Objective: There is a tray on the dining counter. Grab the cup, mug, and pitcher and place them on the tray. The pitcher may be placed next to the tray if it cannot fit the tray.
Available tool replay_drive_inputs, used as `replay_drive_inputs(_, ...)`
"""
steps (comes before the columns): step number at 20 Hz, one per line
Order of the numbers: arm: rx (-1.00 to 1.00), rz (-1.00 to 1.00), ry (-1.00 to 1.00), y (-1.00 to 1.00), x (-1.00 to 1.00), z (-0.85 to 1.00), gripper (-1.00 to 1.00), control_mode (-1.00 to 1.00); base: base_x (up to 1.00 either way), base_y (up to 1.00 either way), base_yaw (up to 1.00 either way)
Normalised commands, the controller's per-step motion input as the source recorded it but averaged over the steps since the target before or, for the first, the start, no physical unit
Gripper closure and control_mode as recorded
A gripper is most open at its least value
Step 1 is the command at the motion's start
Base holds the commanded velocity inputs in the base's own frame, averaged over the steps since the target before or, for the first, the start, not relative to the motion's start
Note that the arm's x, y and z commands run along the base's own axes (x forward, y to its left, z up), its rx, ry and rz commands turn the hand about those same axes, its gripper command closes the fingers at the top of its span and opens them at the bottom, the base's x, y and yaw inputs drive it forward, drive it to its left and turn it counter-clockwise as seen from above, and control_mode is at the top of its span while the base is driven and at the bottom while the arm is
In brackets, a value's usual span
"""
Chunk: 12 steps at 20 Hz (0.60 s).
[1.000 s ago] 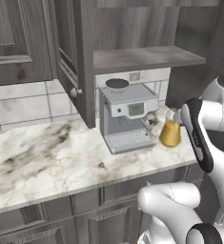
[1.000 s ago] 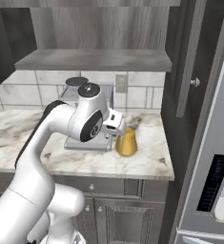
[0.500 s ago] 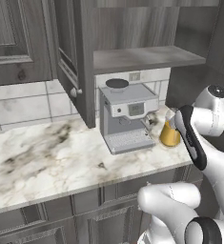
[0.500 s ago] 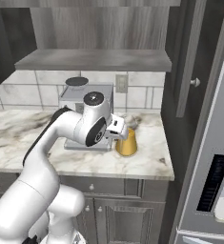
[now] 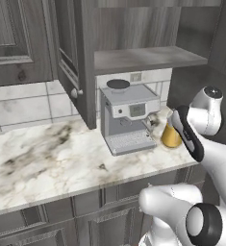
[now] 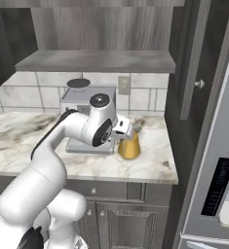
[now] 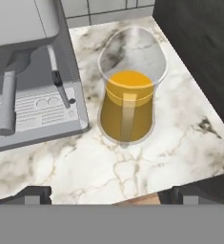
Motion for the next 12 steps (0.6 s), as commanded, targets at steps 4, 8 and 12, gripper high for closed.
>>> replay_drive_inputs(4,-0.02,0.00,0.00,-0.13,0.24,-0.01,-1.00,-1.00,0.00,0.00,0.00)
replay_drive_inputs(8,-0.02,0.00,0.00,-0.14,0.16,-0.04,-1.00,-1.00,0.00,0.00,0.00)
replay_drive_inputs(12,0.00,0.00,0.00,-0.20,0.11,-0.06,-1.00,-1.00,0.00,0.00,0.00)
